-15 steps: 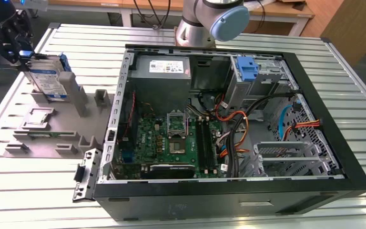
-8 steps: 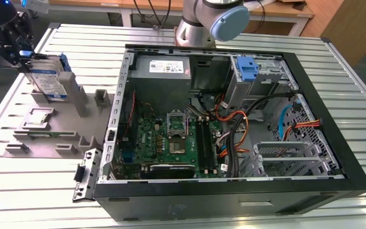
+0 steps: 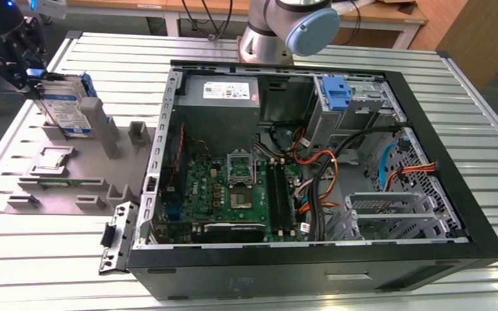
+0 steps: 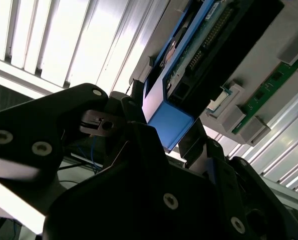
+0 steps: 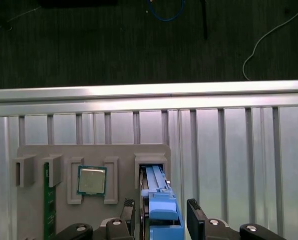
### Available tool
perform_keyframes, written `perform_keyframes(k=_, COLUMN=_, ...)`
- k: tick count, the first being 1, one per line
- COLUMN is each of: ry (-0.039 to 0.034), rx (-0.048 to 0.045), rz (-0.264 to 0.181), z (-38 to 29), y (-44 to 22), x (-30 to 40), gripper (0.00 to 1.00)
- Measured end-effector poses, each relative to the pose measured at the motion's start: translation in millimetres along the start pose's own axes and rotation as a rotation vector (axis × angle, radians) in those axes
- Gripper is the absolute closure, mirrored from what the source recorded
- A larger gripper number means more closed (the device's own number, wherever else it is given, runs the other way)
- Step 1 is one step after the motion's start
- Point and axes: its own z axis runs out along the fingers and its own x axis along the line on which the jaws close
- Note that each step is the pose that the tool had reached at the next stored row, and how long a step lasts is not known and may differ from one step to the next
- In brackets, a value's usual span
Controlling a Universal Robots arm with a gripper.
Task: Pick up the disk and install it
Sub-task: 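Pick up the disk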
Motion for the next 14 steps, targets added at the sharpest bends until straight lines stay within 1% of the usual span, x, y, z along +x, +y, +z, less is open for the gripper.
perform_keyframes(k=6, ry=0.0, rx=0.0, rz=0.0, z=0.9, y=0.0, x=0.0, gripper=0.47)
perform_keyframes(k=8, ry=0.0, rx=0.0001, rz=0.0, z=1.2, y=0.0, x=0.0, gripper=0.48)
perform_keyframes(k=9, ry=0.0, rx=0.0, rz=0.0, z=1.3, y=0.0, x=0.0, gripper=0.55)
perform_keyframes(k=14, ry=-0.0001, rx=0.0002, rz=0.0, z=1.5, y=-0.1, x=1.5, gripper=0.55)
